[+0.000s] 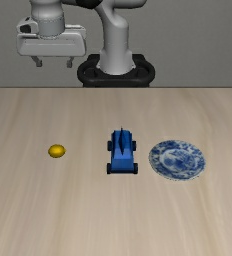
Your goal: Pick up the lemon and put it on the plate
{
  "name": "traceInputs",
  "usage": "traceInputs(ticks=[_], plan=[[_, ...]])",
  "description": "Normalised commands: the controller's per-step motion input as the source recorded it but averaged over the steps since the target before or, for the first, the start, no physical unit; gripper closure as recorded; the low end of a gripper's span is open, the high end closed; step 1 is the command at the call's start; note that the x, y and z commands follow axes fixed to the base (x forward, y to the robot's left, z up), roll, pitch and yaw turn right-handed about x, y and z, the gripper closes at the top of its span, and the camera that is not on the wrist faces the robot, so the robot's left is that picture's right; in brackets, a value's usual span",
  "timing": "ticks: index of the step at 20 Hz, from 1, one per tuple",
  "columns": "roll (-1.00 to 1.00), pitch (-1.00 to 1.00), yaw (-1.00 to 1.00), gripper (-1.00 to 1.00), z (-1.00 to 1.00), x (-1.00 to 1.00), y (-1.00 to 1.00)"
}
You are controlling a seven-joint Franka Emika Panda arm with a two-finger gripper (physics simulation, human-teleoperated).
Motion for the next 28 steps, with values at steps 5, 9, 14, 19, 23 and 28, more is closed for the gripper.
traceInputs(ticks=[5, 9, 14, 19, 23, 28], plan=[[0.00, 0.00, 0.00, -1.00, 0.00, 1.00, 0.00], [0.00, 0.00, 0.00, -1.00, -0.25, 0.75, 0.00], [0.00, 0.00, 0.00, -1.00, -1.00, 0.00, 0.00], [0.00, 0.00, 0.00, -1.00, -1.00, 0.00, 0.00], [0.00, 0.00, 0.00, -1.00, -1.00, 0.00, 0.00], [0.00, 0.00, 0.00, -1.00, -0.80, 0.20, 0.00]])
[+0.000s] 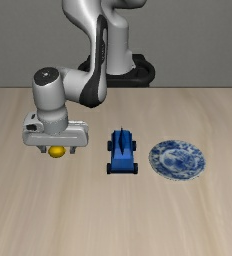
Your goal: Pick up the lemon and put it on the plate
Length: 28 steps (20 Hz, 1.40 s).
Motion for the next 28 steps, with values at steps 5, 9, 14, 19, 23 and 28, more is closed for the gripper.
traceInputs(ticks=[5, 9, 14, 19, 23, 28], plan=[[0.00, 0.00, 0.00, 1.00, 0.00, 0.20, 0.00], [0.00, 0.00, 0.00, 1.00, 0.00, 0.00, 0.00], [0.00, 0.00, 0.00, 1.00, 0.80, 0.00, 0.00], [0.00, 0.00, 0.00, 1.00, 1.00, 0.00, 0.00], [0.00, 0.00, 0.00, 1.00, 0.25, 0.00, 0.75], [0.00, 0.00, 0.00, 1.00, 0.00, 0.00, 1.00]])
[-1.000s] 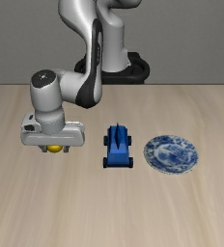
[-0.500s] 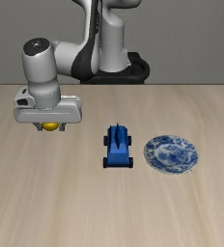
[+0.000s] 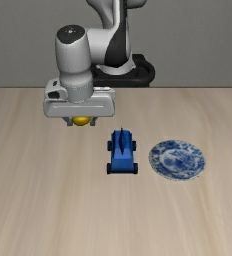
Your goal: Pick up the lemon and put it on the plate
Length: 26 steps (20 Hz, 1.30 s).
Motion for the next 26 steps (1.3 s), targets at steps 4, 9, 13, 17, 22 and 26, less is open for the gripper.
traceInputs(ticks=[4, 9, 13, 17, 22, 26], plan=[[0.00, 0.00, 0.00, 1.00, 0.00, 0.00, 1.00], [0.00, 0.00, 0.00, 1.00, 0.00, 0.00, 1.00], [0.00, 0.00, 0.00, 1.00, 0.00, 0.00, 1.00], [0.00, 0.00, 0.00, 1.00, 0.00, 0.00, 1.00], [0.00, 0.00, 0.00, 1.00, 0.00, 0.00, 1.00], [0.00, 0.00, 0.00, 1.00, 0.00, 0.75, 0.25]])
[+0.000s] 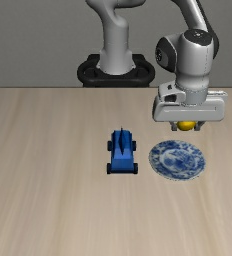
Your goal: Pick up the lemon and put it on the plate
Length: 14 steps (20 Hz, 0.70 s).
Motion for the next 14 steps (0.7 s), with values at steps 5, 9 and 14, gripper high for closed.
traceInputs(ticks=[5, 9, 14], plan=[[0.00, 0.00, 0.00, 1.00, -0.80, 0.00, -0.20], [0.00, 0.00, 0.00, 1.00, -1.00, 0.00, 0.00], [0.00, 0.00, 0.00, -1.00, -0.20, 0.00, 0.00]])
